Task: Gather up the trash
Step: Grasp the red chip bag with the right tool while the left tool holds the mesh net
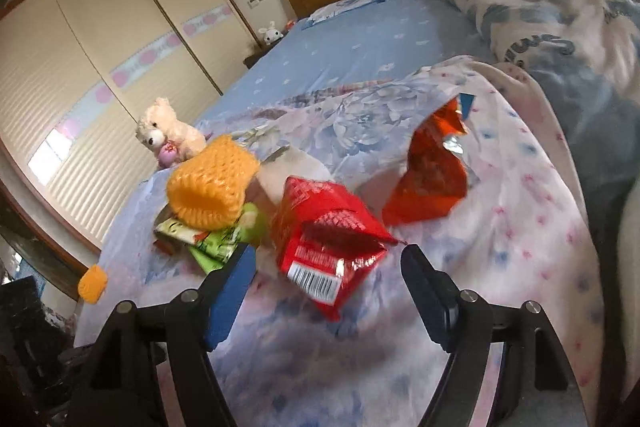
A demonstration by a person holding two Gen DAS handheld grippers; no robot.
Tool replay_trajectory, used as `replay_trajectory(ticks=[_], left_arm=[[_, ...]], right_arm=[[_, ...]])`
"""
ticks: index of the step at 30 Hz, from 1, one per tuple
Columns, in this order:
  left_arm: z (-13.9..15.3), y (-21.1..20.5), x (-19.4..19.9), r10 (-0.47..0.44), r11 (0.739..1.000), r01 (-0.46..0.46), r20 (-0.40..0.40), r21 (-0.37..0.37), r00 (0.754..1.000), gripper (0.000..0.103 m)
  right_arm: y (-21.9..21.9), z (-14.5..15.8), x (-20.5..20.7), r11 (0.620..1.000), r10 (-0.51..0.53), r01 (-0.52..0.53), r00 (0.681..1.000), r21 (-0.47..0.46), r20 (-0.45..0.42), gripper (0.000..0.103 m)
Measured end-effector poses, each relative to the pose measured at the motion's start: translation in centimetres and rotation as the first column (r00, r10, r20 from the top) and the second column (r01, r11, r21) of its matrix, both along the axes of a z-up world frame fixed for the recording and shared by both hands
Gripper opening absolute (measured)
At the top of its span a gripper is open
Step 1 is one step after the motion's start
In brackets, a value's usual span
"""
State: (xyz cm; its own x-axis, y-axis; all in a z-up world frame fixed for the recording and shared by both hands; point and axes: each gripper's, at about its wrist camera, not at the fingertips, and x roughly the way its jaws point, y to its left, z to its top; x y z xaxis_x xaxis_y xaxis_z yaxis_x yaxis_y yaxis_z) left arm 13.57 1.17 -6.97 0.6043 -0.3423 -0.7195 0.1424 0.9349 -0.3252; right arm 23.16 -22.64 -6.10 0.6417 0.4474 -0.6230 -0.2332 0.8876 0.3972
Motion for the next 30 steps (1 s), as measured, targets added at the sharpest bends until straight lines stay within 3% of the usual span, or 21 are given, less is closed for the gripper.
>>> replay_trajectory(ticks=[2, 4, 7, 8, 9, 13, 30], left_arm=[[0.0, 0.2, 0.0, 0.002, 1.0, -0.002, -0.001, 0.003, 1.0, 0.011], [-0.1, 0.2, 0.0, 0.0, 1.0, 0.0, -0.002, 0.004, 1.0, 0.011], [-0.2, 0.0, 0.1, -0.001, 1.0, 0.001, -0.004, 0.003, 1.0, 0.011], [-0.2, -0.2, 0.1, -0.004, 1.0, 0.004, -0.003, 0.001, 1.0, 0.011], [-0.1, -0.3, 0.0, -0.005, 1.0, 0.005, -0.002, 0.002, 1.0, 0.011], [0.2, -1.2, -0.3, -0.019, 1.0, 0.019, 0.012, 0.005, 1.0, 0.011], [2.3, -7.3, -1.4, -0.153, 0.988, 0.153, 0.054, -0.004, 0.987, 0.011]], right_arm=[[0.3, -0.3, 0.8, 1.0, 0.007, -0.007, 1.0, 0.002, -0.008, 0.074], [0.5, -0.7, 1.4, 1.0, 0.011, -0.011, 1.0, 0.003, -0.025, 0.057], [0.7, -0.7, 1.0, 1.0, 0.03, -0.03, 0.999, 0.009, -0.022, 0.045], [0.8, -0.6, 0.6, 0.999, 0.041, -0.041, 0.999, 0.008, -0.019, 0.02], [0.9, -0.4, 0.3, 0.998, 0.062, -0.062, 0.998, 0.027, -0.015, 0.004], [1.3, 0.6, -1.5, 0.997, 0.071, -0.07, 0.997, -0.026, 0.014, 0.004], [-6.0, 2.7, -9.0, 0.997, -0.035, 0.031, 0.998, 0.07, 0.046, 0.004]])
